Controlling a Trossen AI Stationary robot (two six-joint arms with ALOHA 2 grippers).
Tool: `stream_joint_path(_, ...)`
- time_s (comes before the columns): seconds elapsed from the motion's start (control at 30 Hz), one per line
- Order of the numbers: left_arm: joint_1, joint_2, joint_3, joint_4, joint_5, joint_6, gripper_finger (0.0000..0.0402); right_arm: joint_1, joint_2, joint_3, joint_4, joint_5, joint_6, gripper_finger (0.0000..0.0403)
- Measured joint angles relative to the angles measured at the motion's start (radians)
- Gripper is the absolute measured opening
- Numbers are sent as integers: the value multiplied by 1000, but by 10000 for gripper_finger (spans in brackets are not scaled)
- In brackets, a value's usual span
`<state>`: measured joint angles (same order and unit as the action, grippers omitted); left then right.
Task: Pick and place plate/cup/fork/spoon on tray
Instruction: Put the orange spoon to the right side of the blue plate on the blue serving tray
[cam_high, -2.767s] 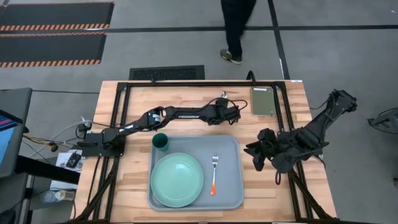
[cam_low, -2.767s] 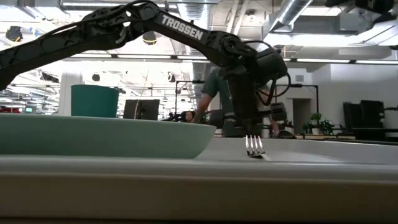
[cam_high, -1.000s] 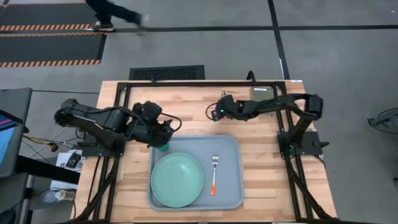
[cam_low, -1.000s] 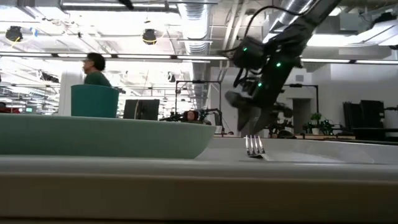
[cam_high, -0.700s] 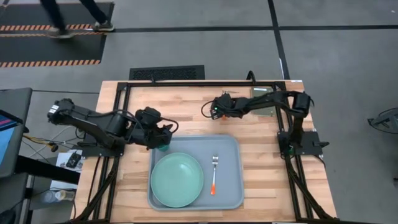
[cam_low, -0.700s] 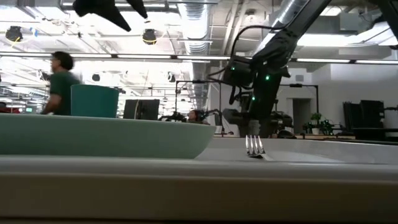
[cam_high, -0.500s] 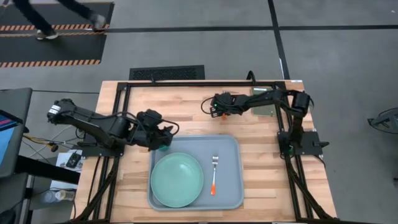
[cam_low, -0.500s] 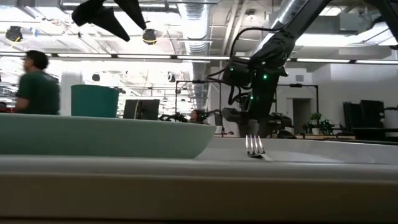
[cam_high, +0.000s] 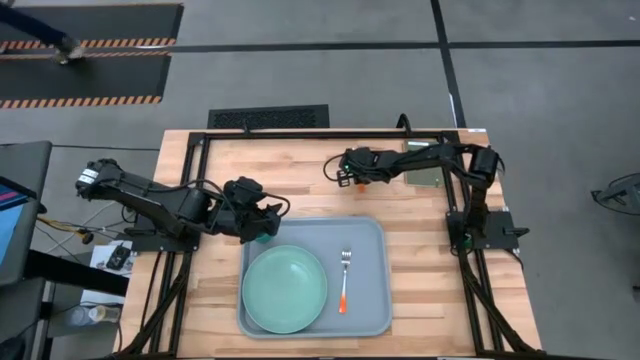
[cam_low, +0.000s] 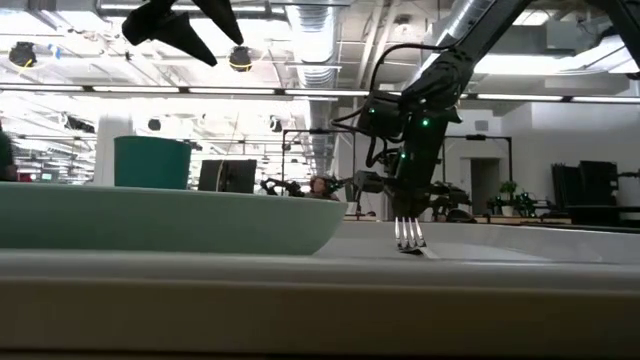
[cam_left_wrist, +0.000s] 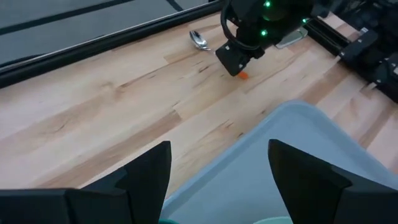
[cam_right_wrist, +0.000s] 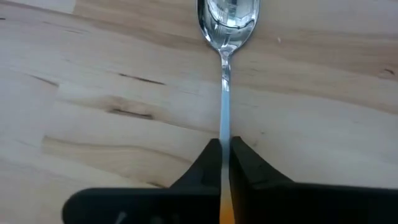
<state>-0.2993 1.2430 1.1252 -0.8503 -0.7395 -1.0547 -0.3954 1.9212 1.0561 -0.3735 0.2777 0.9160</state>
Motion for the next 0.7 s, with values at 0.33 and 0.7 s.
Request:
stream_joint_path(0.33, 12, 0, 0, 147, 55, 58, 254, 43, -201, -5, -38, -17, -44, 6)
stream_joint_path(0.7, 185, 0, -88, 500, 162, 205, 254, 263, -427, -5, -72, 166, -60, 3)
